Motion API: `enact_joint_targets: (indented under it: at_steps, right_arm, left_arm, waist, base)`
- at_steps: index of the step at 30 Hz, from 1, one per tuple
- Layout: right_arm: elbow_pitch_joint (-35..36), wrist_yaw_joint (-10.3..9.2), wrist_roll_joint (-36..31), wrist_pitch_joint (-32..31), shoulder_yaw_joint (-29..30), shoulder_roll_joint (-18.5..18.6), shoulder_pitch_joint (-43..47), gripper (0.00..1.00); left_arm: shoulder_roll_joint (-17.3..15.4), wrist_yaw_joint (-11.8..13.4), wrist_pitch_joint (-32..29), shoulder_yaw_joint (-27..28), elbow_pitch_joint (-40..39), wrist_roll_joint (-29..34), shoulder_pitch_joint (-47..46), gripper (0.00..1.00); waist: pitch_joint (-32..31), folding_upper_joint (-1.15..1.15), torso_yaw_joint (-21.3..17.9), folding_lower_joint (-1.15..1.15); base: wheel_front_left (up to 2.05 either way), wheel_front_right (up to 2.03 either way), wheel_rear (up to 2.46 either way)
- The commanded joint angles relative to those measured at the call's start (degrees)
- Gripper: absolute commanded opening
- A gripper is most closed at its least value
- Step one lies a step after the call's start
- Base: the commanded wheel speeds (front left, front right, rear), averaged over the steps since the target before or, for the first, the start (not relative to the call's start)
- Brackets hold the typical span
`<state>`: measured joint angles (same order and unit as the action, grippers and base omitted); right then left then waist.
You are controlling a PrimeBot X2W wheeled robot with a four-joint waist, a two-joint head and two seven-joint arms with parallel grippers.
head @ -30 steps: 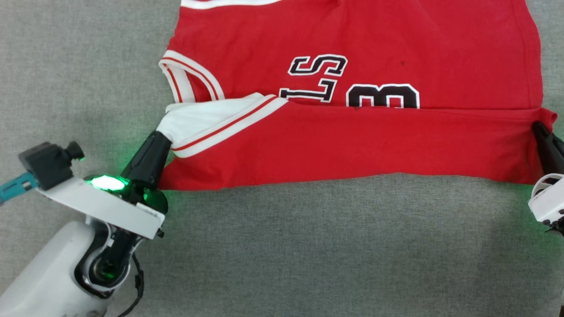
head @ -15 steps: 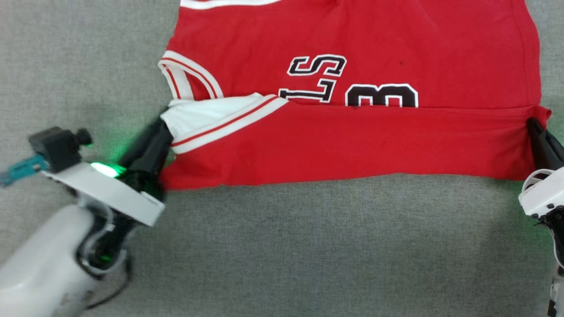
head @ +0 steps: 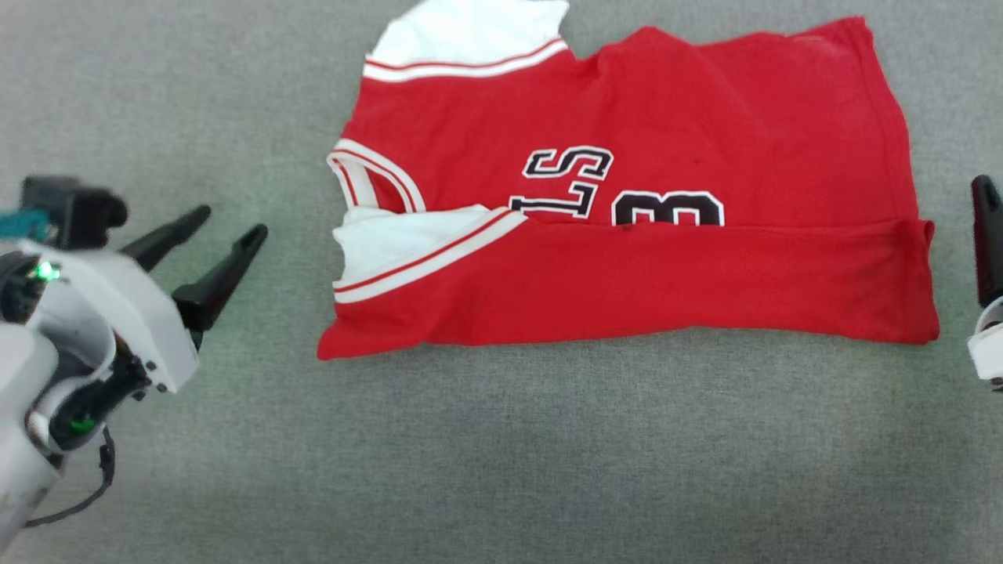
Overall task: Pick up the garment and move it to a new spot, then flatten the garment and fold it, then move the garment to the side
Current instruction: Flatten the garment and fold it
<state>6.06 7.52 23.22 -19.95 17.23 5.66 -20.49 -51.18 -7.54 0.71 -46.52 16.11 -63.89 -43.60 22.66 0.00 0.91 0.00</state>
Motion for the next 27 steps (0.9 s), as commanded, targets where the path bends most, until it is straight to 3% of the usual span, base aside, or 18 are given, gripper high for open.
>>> enact_joint_targets:
  at_steps: [1, 9, 12, 18, 27]
  right_arm:
    - [0.8, -0.07, 0.3, -0.2, 0.1, 0.3, 0.4, 1.0]
    - [2.7, -0.07, 0.6, -1.6, -0.9, 0.8, 0.8, 1.0]
    - [2.5, -0.07, 0.8, -1.1, -1.4, 0.8, 0.6, 1.0]
    - [2.2, -0.07, 1.2, -0.4, -1.8, 0.5, 0.1, 1.0]
    - [1.9, -0.07, 1.5, -0.4, -2.2, 0.2, -1.2, 1.0]
  left_arm:
    - [-0.3, 0.4, -2.7, -0.5, -0.5, -1.1, -1.0, 1.0]
    - [-2.9, 3.7, -29.6, -5.8, -7.6, -5.8, -7.3, 1.0]
    - [-2.2, 4.7, -35.9, -6.8, -9.1, -8.8, -8.2, 1.0]
    - [-1.1, 5.8, -40.2, -6.7, -9.5, -13.0, -8.2, 1.0]
    - [1.8, 3.8, -40.6, -7.2, -6.1, -17.3, -5.0, 1.0]
  waist:
    - [-2.3, 0.0, 0.8, 0.0]
    - [-3.5, 0.0, 0.3, 0.0]
    - [-2.8, 0.0, -0.2, 0.0]
    - [-0.5, 0.0, -1.9, 0.0]
    - [2.4, 0.0, -3.8, 0.0]
  base:
    - [0.0, 0.0, 0.0]
    - [0.0, 0.0, 0.0]
    - [0.0, 0.0, 0.0]
    - [0.0, 0.0, 0.0]
    - [0.0, 0.0, 0.0]
